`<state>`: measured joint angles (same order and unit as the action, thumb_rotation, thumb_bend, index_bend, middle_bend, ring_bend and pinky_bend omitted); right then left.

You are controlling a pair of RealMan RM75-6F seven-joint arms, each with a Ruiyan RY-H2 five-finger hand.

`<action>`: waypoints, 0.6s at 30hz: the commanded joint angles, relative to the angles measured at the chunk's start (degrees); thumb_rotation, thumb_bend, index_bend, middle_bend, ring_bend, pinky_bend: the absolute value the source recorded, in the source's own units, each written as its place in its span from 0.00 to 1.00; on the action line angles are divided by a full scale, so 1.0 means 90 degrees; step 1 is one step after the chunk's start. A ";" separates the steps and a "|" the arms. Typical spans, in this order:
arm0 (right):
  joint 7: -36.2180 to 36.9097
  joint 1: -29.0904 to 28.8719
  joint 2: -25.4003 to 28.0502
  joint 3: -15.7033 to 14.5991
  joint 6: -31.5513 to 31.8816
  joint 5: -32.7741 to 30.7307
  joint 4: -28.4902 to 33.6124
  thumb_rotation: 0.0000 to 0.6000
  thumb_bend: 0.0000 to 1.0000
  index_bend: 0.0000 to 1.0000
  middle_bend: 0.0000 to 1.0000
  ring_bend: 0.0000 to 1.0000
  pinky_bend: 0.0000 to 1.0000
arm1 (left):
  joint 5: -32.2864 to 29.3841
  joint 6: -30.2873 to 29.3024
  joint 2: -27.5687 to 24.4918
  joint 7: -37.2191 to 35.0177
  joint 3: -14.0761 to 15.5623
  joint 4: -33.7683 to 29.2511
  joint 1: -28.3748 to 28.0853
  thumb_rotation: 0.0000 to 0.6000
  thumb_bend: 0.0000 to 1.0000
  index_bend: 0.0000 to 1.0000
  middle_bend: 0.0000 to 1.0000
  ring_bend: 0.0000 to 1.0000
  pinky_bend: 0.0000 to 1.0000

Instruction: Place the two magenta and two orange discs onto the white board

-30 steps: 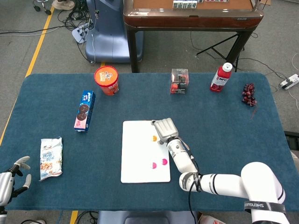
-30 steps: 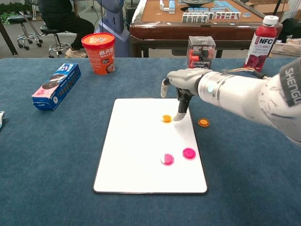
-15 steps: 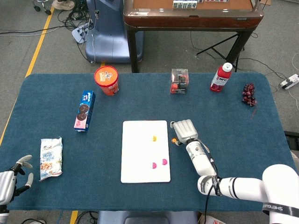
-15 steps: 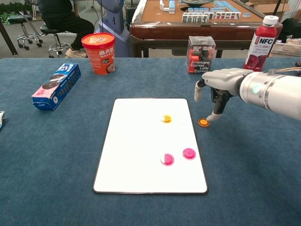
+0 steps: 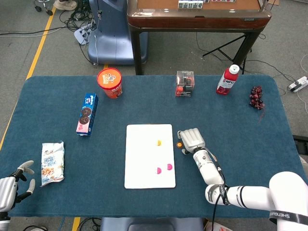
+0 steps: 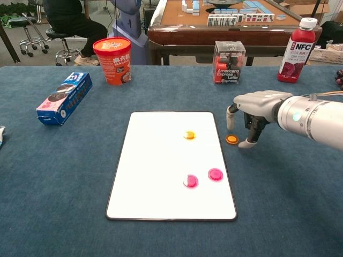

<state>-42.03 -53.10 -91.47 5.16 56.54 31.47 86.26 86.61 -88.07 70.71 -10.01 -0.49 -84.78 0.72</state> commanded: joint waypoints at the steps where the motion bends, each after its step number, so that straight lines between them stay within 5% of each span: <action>1: -0.0007 0.0007 -0.0004 0.0000 0.0001 0.0005 -0.0004 1.00 0.21 0.37 1.00 1.00 1.00 | 0.0002 0.0004 0.0018 -0.0005 0.0003 0.0017 -0.0001 1.00 0.47 0.27 0.43 0.51 0.66; 18: -0.0069 -0.0057 -0.0146 0.0081 -0.0167 -0.0066 -0.0209 1.00 0.21 0.39 1.00 1.00 1.00 | 0.0010 0.0002 0.0036 0.0013 0.0023 0.0009 0.0009 1.00 0.47 0.27 0.43 0.51 0.66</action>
<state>-42.61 -53.56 -92.71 5.86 55.10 30.91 84.44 86.70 -88.05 71.04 -9.89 -0.28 -84.70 0.80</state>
